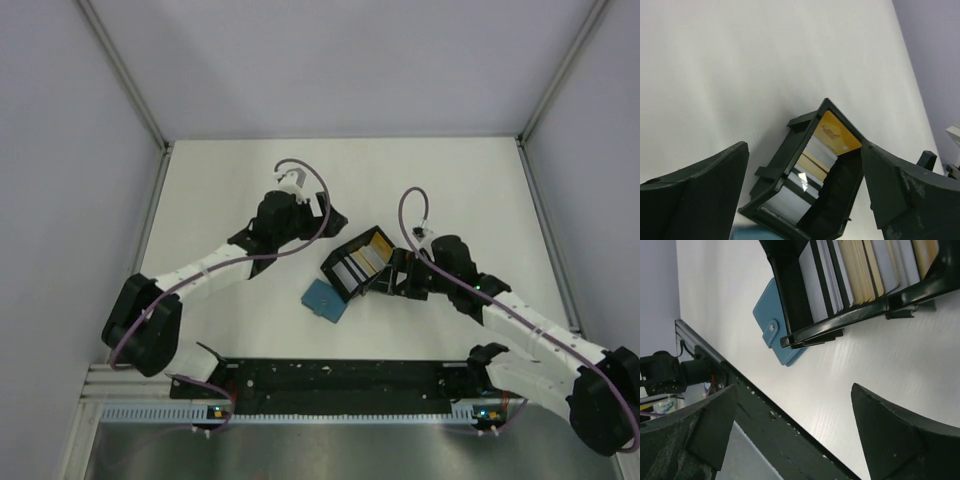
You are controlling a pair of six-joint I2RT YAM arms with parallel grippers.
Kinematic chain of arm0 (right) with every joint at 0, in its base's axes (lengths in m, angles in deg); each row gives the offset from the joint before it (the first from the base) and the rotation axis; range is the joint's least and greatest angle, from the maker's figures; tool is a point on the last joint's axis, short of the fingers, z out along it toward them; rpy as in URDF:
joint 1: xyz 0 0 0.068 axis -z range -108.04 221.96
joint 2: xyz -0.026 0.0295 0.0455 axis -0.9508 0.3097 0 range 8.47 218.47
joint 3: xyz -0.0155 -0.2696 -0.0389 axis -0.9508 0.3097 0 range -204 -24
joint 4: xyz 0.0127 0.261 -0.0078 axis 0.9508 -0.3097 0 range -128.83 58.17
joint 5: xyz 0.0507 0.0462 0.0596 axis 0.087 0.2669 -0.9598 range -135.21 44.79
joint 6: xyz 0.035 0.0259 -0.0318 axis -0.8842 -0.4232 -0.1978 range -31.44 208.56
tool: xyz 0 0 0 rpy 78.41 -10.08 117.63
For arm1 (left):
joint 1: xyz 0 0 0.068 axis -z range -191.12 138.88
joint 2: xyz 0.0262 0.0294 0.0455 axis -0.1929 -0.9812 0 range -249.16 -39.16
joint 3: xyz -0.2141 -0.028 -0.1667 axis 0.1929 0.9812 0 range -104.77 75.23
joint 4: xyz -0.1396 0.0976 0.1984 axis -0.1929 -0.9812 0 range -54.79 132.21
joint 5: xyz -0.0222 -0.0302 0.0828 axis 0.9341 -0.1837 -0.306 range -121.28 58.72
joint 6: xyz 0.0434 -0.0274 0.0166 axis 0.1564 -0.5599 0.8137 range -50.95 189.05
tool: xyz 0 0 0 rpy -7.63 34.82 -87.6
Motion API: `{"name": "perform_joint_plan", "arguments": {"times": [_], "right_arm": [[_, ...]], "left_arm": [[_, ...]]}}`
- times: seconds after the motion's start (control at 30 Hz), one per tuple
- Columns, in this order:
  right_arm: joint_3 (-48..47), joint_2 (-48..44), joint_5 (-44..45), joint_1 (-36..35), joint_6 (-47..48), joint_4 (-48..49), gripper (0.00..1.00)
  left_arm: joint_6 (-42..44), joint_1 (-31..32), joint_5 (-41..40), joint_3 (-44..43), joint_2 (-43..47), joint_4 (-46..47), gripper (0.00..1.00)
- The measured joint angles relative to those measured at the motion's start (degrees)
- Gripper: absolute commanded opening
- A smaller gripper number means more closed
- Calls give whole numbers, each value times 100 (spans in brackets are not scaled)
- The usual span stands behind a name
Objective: Put the credit cards into the card holder
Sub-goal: Move the storage box to the center of the board.
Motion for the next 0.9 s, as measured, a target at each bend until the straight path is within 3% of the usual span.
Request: {"name": "perform_joint_plan", "arguments": {"times": [0.13, 0.27, 0.53, 0.9], "right_arm": [[393, 146, 118, -271, -645, 562, 96], [496, 612, 435, -289, -1010, 992, 99], [-350, 1635, 951, -240, -1158, 1187, 99], [-634, 1996, 1095, 511, -1189, 1325, 99]], "left_arm": [[260, -24, -208, 516, 208, -142, 93], [455, -68, 350, 929, -227, -179, 88], [356, -63, 1235, 745, -1152, 136, 84], [-267, -46, 1803, 83, -1980, 922, 81]]}}
